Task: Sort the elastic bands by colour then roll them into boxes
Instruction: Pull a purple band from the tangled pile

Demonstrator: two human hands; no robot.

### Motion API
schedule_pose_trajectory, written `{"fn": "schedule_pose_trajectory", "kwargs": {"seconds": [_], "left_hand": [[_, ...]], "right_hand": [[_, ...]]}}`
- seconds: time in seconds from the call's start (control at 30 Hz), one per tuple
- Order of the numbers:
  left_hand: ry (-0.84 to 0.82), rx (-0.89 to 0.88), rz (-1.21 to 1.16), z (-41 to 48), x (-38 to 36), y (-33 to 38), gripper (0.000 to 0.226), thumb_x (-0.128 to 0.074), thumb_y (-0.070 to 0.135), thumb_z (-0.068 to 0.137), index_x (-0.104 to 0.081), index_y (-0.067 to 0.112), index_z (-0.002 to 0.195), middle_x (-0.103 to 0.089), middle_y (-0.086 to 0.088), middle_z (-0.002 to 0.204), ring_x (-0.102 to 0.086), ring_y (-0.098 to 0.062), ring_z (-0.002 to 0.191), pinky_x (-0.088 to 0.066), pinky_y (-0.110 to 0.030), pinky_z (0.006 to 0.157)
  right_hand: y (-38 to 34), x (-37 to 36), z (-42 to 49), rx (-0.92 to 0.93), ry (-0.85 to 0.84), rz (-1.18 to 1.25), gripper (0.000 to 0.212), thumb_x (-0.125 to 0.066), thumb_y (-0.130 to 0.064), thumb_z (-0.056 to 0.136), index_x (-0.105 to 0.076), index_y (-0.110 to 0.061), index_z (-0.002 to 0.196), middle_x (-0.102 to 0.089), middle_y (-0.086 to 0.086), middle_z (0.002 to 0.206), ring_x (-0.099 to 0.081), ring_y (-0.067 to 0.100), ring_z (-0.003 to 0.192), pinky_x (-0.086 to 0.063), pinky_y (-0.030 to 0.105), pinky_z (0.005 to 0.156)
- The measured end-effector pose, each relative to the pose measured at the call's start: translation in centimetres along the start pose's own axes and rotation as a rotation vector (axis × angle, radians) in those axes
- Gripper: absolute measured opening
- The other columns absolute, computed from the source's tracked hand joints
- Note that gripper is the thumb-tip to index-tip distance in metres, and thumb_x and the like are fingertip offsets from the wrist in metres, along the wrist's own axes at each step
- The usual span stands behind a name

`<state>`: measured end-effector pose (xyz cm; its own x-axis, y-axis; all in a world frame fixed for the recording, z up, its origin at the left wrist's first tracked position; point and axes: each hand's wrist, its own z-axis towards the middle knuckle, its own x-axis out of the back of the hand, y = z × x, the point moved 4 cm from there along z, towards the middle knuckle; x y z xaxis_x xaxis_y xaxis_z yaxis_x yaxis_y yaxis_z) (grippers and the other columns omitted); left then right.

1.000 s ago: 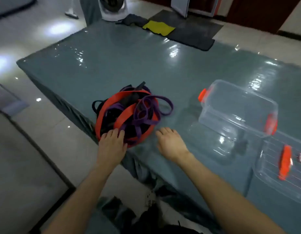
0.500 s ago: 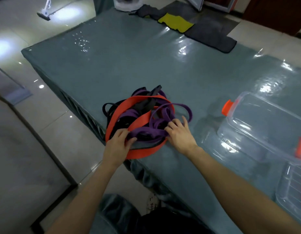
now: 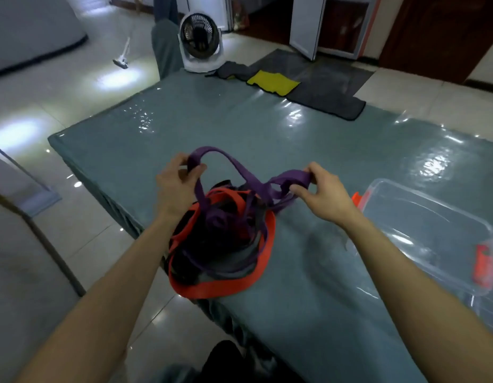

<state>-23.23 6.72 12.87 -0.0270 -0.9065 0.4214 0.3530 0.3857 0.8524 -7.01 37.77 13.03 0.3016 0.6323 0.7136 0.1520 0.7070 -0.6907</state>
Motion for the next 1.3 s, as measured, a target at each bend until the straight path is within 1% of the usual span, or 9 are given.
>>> {"fn": "schedule_pose_trajectory", "kwargs": {"seconds": [0.1,0.37,0.47,0.57,0.7,1.0,1.1,1.23,1.3], "left_hand": [[0.057,-0.118,0.060,3.1,0.3,0.5,0.015,-0.080,0.036,0.099,-0.066,0.041,0.104,-0.075,0.010,0.088,-0.073,-0.015,0.079,-0.061,-0.037,0.076],[-0.029,-0.353,0.128,12.9,-0.3,1.6,0.024,-0.082,0.033,0.096,-0.081,0.023,0.118,-0.080,0.000,0.099,-0.074,-0.020,0.085,-0.057,-0.034,0.081],[-0.329,-0.337,0.371,15.3,-2.6,1.1,0.033,-0.086,0.031,0.093,-0.080,0.024,0.124,-0.080,-0.004,0.111,-0.075,-0.029,0.103,-0.052,-0.035,0.083],[-0.907,-0.264,0.781,14.8,-5.3,-1.1,0.084,-0.089,0.041,0.091,-0.050,0.015,0.161,-0.059,-0.013,0.158,-0.057,-0.033,0.144,-0.046,-0.037,0.112],[-1.102,-0.255,0.434,11.4,-7.9,0.0,0.121,-0.091,0.057,0.083,-0.021,0.018,0.173,-0.028,-0.006,0.178,-0.031,-0.023,0.162,-0.029,-0.042,0.132],[-1.058,-0.120,-0.135,7.9,-15.2,5.1,0.103,-0.093,0.053,0.081,-0.038,0.028,0.165,-0.054,0.005,0.158,-0.049,-0.014,0.149,-0.046,-0.041,0.121],[-1.081,-0.104,-0.214,8.4,-16.4,7.2,0.112,-0.096,0.065,0.069,-0.043,0.032,0.161,-0.056,0.009,0.155,-0.052,-0.011,0.145,-0.044,-0.046,0.125],[-1.141,-0.137,-0.148,6.8,-18.3,10.5,0.149,-0.098,0.080,0.047,-0.025,0.035,0.169,-0.043,0.014,0.166,-0.040,-0.006,0.151,-0.036,-0.038,0.125],[-1.160,-0.133,-0.109,4.6,-19.5,11.9,0.142,-0.100,0.076,0.049,-0.032,0.033,0.165,-0.051,0.018,0.156,-0.049,-0.002,0.140,-0.040,-0.036,0.121]], "right_hand": [[0.4,0.4,0.2,-0.110,0.025,0.089,0.024,-0.077,-0.029,0.099,-0.060,-0.015,0.108,-0.073,0.003,0.106,-0.067,0.028,0.108,-0.053,0.050,0.100],[-2.9,4.7,3.8,-0.149,0.276,-0.011,0.026,-0.073,-0.032,0.101,-0.069,-0.019,0.123,-0.072,-0.005,0.112,-0.066,0.020,0.109,-0.053,0.040,0.101],[-6.1,5.8,5.9,-0.123,0.312,-0.070,0.022,-0.071,-0.029,0.103,-0.069,-0.019,0.122,-0.070,-0.008,0.106,-0.066,0.020,0.103,-0.053,0.037,0.095],[-8.9,7.1,7.2,-0.145,0.341,-0.063,0.026,-0.069,-0.024,0.104,-0.068,-0.017,0.129,-0.072,0.001,0.116,-0.067,0.024,0.110,-0.055,0.043,0.103],[-12.3,8.9,7.3,-0.131,0.368,-0.074,0.028,-0.067,-0.020,0.105,-0.069,-0.018,0.133,-0.071,0.001,0.122,-0.067,0.022,0.114,-0.054,0.045,0.108],[-15.6,12.4,4.5,-0.089,0.381,-0.120,0.032,-0.065,-0.015,0.106,-0.067,-0.025,0.137,-0.070,-0.006,0.125,-0.066,0.002,0.113,-0.048,0.010,0.095],[-15.4,14.1,3.7,-0.090,0.447,-0.129,0.032,-0.072,-0.020,0.103,-0.069,-0.027,0.134,-0.071,-0.008,0.124,-0.065,0.007,0.117,-0.047,0.012,0.096],[-15.6,16.2,2.6,-0.098,0.547,-0.044,0.034,-0.085,-0.032,0.093,-0.073,-0.030,0.124,-0.074,-0.014,0.114,-0.069,0.002,0.109,-0.054,0.013,0.090],[-15.7,16.9,2.0,-0.075,0.588,-0.011,0.031,-0.088,-0.036,0.089,-0.074,-0.032,0.116,-0.076,-0.018,0.106,-0.070,-0.003,0.102,-0.052,0.007,0.085]]}}
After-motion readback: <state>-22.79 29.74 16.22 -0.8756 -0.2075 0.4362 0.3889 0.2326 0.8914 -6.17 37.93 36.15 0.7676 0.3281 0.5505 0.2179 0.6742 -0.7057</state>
